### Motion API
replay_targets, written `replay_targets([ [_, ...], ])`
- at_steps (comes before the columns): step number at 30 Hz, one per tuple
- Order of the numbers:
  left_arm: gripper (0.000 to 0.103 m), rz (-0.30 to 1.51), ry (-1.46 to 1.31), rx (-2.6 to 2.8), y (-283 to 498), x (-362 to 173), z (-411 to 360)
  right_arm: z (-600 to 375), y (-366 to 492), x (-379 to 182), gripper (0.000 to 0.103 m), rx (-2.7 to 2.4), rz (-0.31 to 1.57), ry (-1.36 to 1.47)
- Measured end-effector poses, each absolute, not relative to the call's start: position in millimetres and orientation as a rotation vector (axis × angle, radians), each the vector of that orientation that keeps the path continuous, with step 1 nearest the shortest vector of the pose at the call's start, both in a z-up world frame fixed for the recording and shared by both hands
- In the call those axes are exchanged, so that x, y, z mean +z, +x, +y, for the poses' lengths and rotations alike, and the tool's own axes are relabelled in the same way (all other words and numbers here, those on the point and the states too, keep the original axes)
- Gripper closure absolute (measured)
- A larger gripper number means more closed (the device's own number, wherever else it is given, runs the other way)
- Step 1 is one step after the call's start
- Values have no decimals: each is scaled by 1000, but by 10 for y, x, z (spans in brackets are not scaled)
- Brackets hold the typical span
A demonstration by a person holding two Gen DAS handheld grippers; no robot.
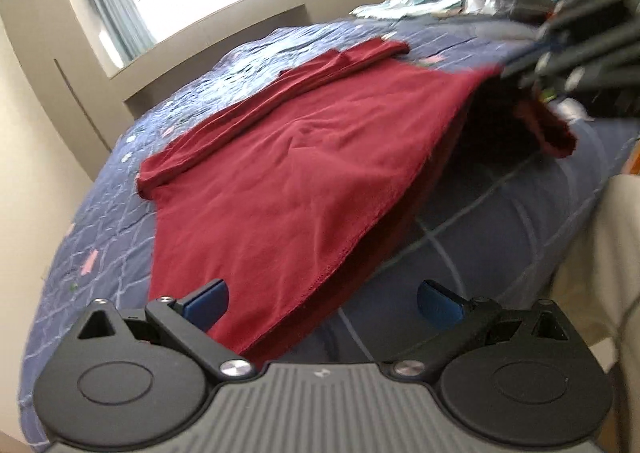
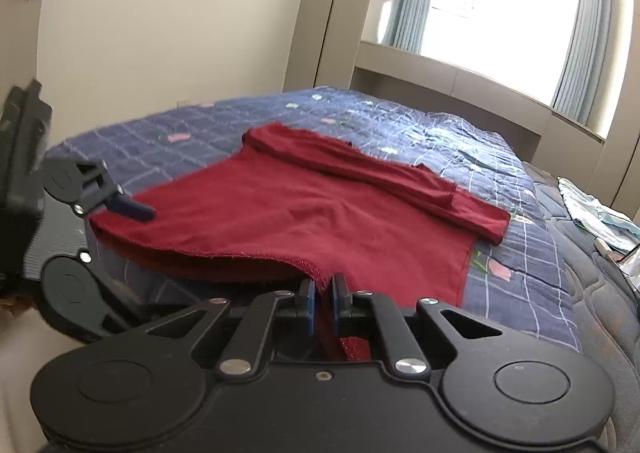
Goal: Fold small clothes
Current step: 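Lift the held hem with both grippers and carry it over the collar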
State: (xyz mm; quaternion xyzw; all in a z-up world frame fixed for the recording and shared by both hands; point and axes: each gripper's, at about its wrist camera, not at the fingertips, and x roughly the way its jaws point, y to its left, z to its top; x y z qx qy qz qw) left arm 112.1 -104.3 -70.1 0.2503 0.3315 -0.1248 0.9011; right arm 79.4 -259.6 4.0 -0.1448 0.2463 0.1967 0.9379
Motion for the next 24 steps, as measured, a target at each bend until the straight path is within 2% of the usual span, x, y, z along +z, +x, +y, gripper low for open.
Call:
replay_targets([
  [4,20,666,441,-207,1196,-630,-938,-2609,768,86,95,395,495,-307],
  [6,41,659,424,-171,1202,-608,-852,-2606,734,76,95,383,488,-319],
  [8,56,649,447,-138,1196,-619,-778,-2602,709,53,95,373,484,-333],
  [9,62,635,476,-121,1180,-638,-760,-2603,697,37,95,371,483,-338],
  [11,68,591,572,-88,1128,-697,-737,-2599,674,-6,96,367,490,-352],
  [13,85,548,678,-68,1058,-790,-734,-2581,656,-56,96,369,495,-375],
  [14,97,536,708,-68,1032,-819,-723,-2566,646,-83,97,371,498,-391],
  [24,99,440,752,-176,700,-603,-581,-2524,350,-118,98,407,512,-560],
])
